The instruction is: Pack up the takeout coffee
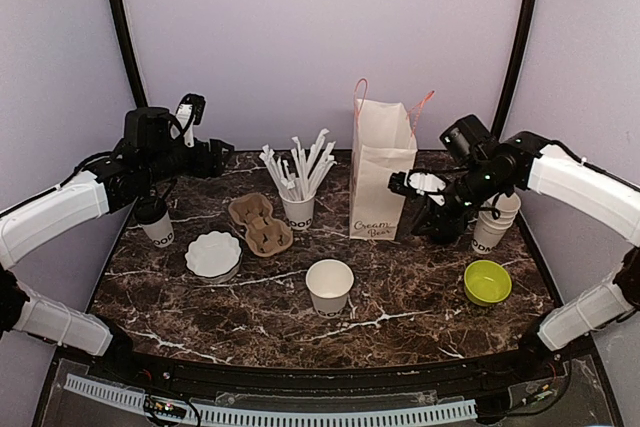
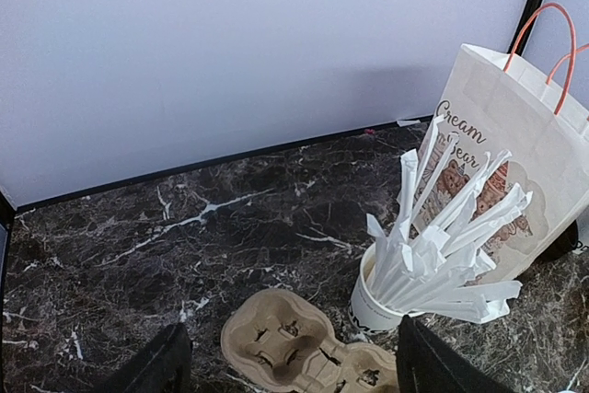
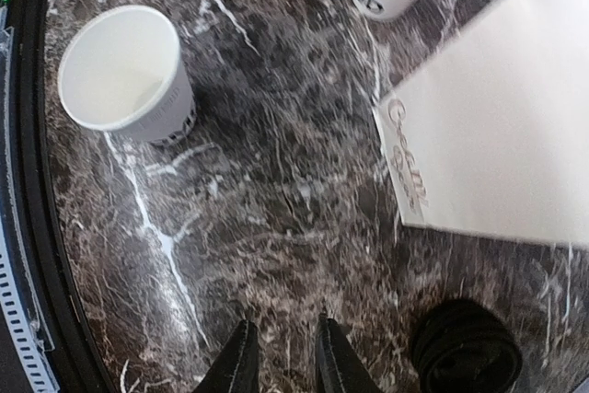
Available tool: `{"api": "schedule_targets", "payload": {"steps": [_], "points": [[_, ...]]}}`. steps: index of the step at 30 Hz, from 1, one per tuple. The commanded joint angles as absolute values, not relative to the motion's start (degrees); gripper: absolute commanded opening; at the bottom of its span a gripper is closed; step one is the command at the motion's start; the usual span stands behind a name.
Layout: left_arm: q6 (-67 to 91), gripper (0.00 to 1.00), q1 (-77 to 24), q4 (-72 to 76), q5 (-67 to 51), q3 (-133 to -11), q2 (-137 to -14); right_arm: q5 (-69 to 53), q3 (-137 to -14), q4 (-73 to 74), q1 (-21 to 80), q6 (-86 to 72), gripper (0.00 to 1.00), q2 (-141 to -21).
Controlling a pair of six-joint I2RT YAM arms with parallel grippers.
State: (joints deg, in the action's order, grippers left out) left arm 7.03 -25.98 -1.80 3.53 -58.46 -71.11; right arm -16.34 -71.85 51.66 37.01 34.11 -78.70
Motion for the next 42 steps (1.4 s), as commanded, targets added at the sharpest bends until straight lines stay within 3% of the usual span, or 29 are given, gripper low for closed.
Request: {"api": "schedule_targets", "payload": {"steps": [1,10,17,23,32,42], "points": [[5.7,0.79,-26.0,-1.6,2.5,-59.2,-69.3,-17.8,-65.9,52.4,29.0,32.4,0.21,-75.6],[5.5,0.79,-26.0,-1.6,2.3,-59.1,-69.6,-4.5,-59.5,40.6,19.9,24.8,0.27,-78.8],[5.9,0.79,-26.0,-1.9,1.6,-59.3,-69.9,-2.9,-62.4,38.1,19.0,18.2,0.29,-85.9],[6.0,0.79,-26.0,-2.5,1.6,-59.7,-70.0,-3.0,-64.5,37.9,18.5,15.5,0.38,-89.3],[6.4,0.8,-26.0,-2.8,1.1,-59.8,-70.0,-4.6,-66.5,37.3,18.0,13.6,0.35,-92.3],[7.0,0.79,-26.0,-3.3,0.4,-60.2,-70.3,-5.9,-68.2,38.2,17.7,13.0,0.25,-94.1]]}}
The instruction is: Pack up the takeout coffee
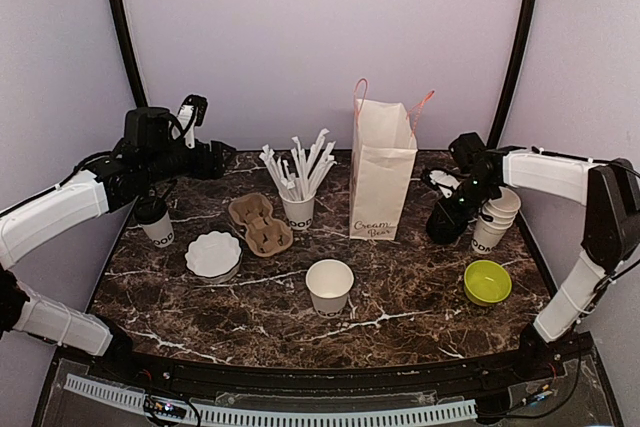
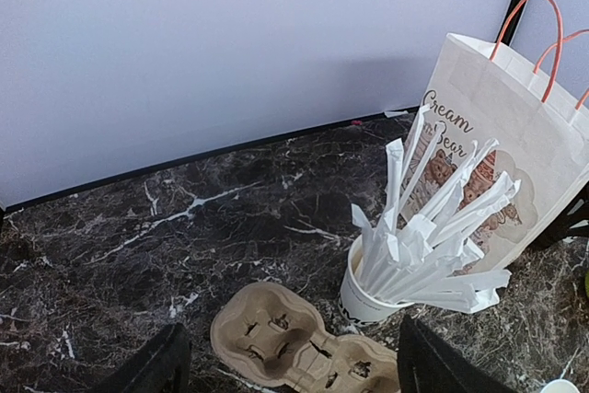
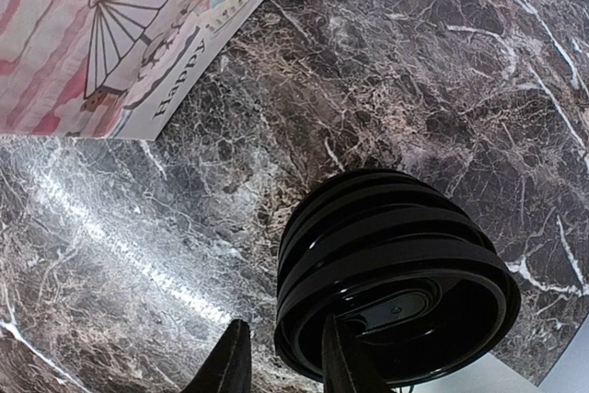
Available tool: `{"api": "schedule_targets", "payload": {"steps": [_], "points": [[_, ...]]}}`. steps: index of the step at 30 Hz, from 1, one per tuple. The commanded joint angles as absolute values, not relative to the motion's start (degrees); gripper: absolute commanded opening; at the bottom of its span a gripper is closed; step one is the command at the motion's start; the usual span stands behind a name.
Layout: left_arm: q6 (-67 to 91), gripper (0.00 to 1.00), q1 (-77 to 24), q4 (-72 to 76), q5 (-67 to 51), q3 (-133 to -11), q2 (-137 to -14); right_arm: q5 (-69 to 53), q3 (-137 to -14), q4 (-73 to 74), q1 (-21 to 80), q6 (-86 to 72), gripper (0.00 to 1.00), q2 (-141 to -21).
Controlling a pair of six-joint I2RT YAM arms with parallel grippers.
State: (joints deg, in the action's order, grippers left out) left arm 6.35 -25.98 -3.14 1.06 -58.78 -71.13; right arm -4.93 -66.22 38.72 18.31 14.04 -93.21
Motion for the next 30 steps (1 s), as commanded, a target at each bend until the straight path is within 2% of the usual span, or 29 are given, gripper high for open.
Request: {"api": "schedule_targets", "payload": {"steps": [1,6,12,23,30], "points": [[7.0,0.79,-26.0,-3.3,0.3,-60.2,-70.3,-6.1,-68.3,38.4,17.7,12.9,0.25,-94.3],[7.2,0.8,-26.0,-3.3,0.2,-60.2,-70.4,-6.1,-68.8,38.8,17.4,12.8,0.21,-94.9],[7.2,0.8,-26.0,-3.4,0.2,-60.3,-70.4,-5.7,-69.5,39.2,17.1,12.3,0.23,-96.0],[7.2,0.8,-26.0,-3.4,0.2,-60.3,-70.6,-6.6,-69.6,39.8,16.7,12.3,0.09,-94.9],[7.3,0.8,-26.0,-3.5,0.1,-60.3,-70.7,-7.4,-70.5,42.3,16.6,12.7,0.05,-90.8]]}}
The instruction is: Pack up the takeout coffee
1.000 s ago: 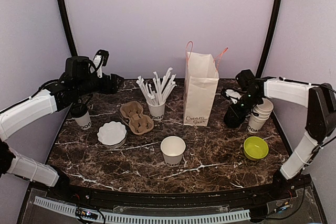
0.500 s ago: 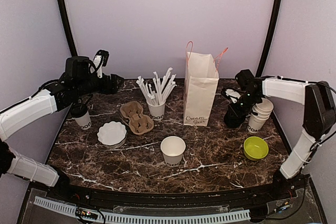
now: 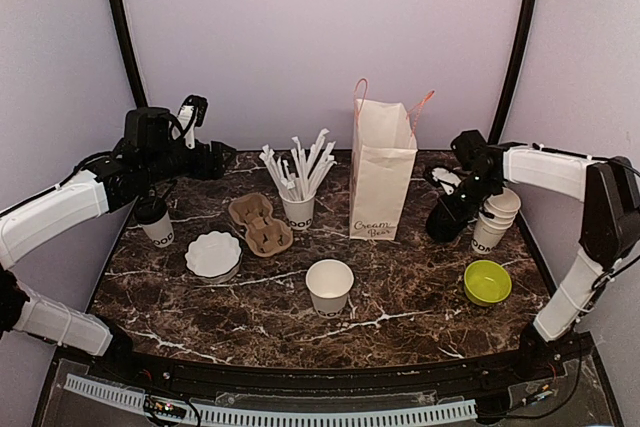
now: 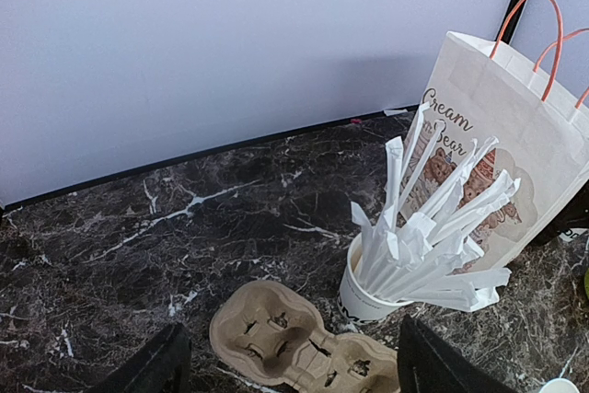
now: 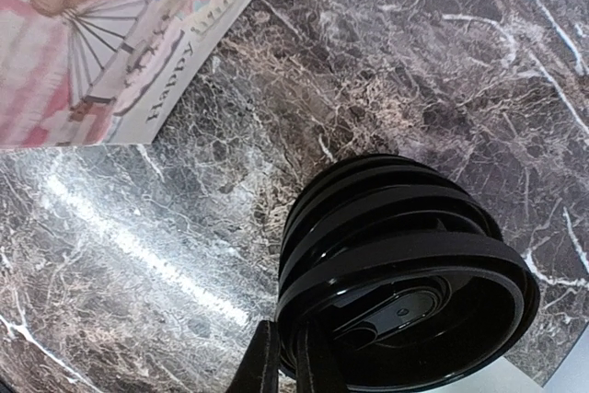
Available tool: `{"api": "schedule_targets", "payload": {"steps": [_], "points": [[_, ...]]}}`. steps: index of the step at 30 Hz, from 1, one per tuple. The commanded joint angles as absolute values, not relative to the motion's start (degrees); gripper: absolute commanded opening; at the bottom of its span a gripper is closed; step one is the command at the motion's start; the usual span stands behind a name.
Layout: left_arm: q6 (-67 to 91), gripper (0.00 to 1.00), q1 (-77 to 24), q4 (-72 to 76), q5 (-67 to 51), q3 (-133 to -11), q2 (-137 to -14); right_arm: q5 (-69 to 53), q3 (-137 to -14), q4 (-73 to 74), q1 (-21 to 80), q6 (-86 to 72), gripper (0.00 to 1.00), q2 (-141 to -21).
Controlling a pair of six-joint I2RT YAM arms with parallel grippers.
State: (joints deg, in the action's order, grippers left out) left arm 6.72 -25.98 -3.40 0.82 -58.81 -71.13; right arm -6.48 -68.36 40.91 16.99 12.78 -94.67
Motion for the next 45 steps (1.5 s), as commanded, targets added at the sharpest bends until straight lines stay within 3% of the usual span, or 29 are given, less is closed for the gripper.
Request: {"api": "schedule_targets", "payload": {"steps": [1,10,14,19,29,37,43,45], "points": [[7.3,0.8,-26.0,-3.5,0.1,-60.3,-70.7,-7.7,-70.4,42.4,16.6,12.7,0.05,-90.2],[7.0,0.8,-26.0,-3.2,-2.6,-60.2,-71.0,-13.8,-70.4,45.1,15.8,15.5,0.03,-86.6],[5.8,0.76,-26.0,-1.0,-6.1,-59.9,-71.1,-22.7,-70.1,46.4,15.7,18.0,0.02,-81.6],[0.7,0.74,-26.4,4.5,-19.7,-57.6,-69.2,-39.5,-70.2,48.2,15.7,21.8,0.05,-76.1],[-7.8,0.75,-41.3,20.3,-24.1,-51.2,-68.7,-57.6,-72.1,51.2,18.7,26.0,0.06,-73.8],[-9.0,0.84,-56.0,36.2,-18.6,-54.7,-80.4,-67.6,-78.5,52.3,27.2,27.8,0.07,-76.4],[-3.3,0.9,-57.4,47.8,-17.2,-54.9,-86.0,-68.9,-82.0,54.5,31.2,29.7,0.07,-78.1],[-1.1,0.97,-57.7,51.5,-17.1,-54.5,-87.7,-68.8,-82.1,54.0,31.8,29.3,0.07,-78.2]]}}
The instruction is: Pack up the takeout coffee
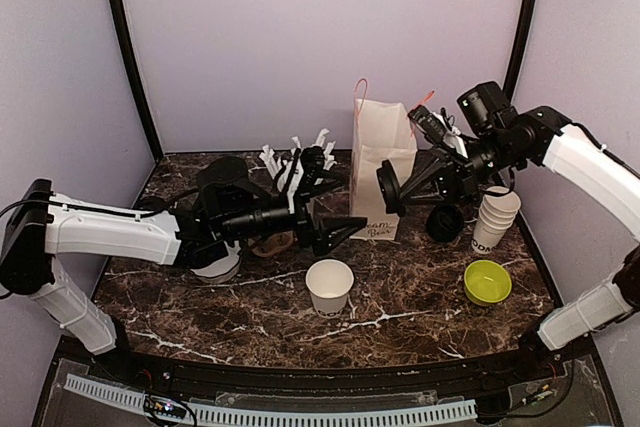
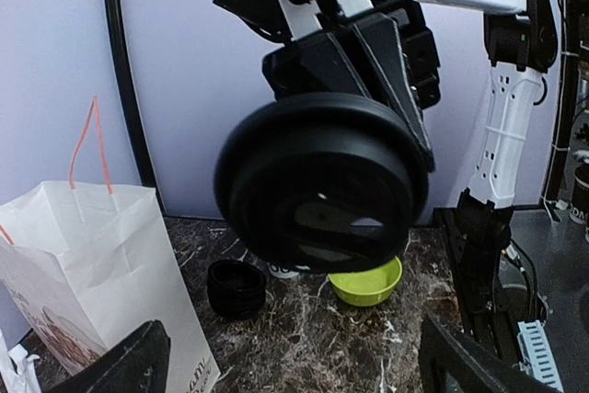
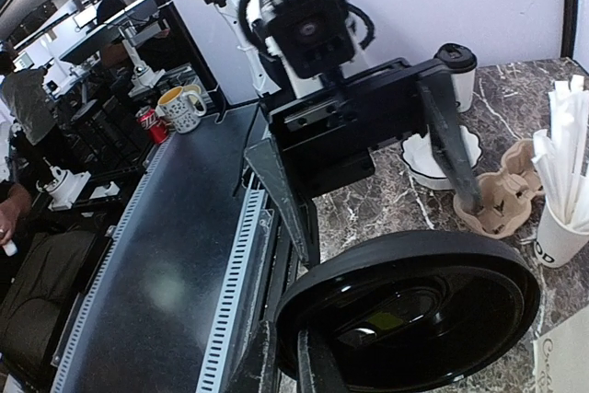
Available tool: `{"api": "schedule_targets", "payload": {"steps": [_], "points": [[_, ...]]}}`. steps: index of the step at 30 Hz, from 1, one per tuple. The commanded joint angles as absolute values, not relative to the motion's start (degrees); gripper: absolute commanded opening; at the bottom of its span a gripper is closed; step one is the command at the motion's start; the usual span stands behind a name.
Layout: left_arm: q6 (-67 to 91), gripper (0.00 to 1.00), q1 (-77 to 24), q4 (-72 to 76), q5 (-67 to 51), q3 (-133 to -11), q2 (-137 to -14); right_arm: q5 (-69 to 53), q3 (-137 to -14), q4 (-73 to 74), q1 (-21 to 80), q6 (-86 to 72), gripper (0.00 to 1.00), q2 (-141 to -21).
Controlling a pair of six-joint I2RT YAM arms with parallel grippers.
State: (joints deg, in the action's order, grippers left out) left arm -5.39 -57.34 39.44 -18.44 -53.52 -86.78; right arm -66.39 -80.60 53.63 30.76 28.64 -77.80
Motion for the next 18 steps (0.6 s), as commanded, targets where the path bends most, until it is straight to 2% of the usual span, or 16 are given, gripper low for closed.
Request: {"api": "schedule_targets", "payload": {"steps": [1,6,12,18], "points": [[-0.6,0.98,-57.8,53.9,-17.2,-54.4,-88.8,-68.4,-82.4,54.0,32.1,29.3,0.07,-78.4],[3.4,0.99,-58.9,60.2,-18.0,-55.7,-93.6,-67.7,-82.9,54.7,32.6,29.6,0.07,-79.3],[4.8,0.95,-59.3,61.7,-21.1,-57.5,-96.0,-66.9,-83.1,54.5,32.7,29.4,0.07,-79.4],[4.8,0.96,-59.4,62.7,-21.3,-57.9,-97.1,-66.9,-82.7,54.2,32.8,29.2,0.07,-79.8]]}}
